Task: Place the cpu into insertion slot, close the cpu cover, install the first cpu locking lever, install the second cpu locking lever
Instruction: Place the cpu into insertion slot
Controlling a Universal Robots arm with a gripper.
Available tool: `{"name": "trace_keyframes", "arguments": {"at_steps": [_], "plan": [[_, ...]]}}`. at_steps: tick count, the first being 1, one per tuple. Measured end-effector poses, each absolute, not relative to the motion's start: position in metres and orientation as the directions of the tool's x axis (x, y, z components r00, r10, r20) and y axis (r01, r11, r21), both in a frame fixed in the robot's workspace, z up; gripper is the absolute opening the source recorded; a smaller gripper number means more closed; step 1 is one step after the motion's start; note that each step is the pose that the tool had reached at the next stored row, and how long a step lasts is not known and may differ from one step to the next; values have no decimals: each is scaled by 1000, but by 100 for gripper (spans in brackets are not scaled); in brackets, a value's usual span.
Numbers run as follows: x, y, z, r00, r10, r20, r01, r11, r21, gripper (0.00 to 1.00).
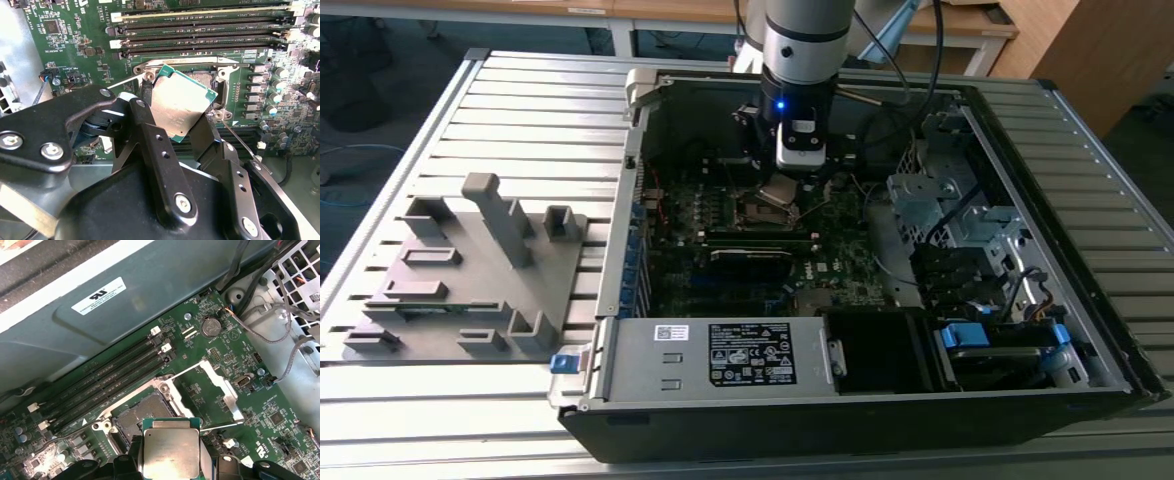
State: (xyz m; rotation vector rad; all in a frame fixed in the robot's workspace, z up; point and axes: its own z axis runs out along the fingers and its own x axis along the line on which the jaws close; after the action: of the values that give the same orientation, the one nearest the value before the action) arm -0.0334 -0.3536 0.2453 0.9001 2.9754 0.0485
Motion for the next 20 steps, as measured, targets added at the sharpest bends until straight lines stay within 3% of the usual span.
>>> {"name": "trace_keyframes", "arguments": {"at_steps": [20], "plan": [[-33, -354, 245, -832, 554, -15, 554, 832, 35, 54]]}}
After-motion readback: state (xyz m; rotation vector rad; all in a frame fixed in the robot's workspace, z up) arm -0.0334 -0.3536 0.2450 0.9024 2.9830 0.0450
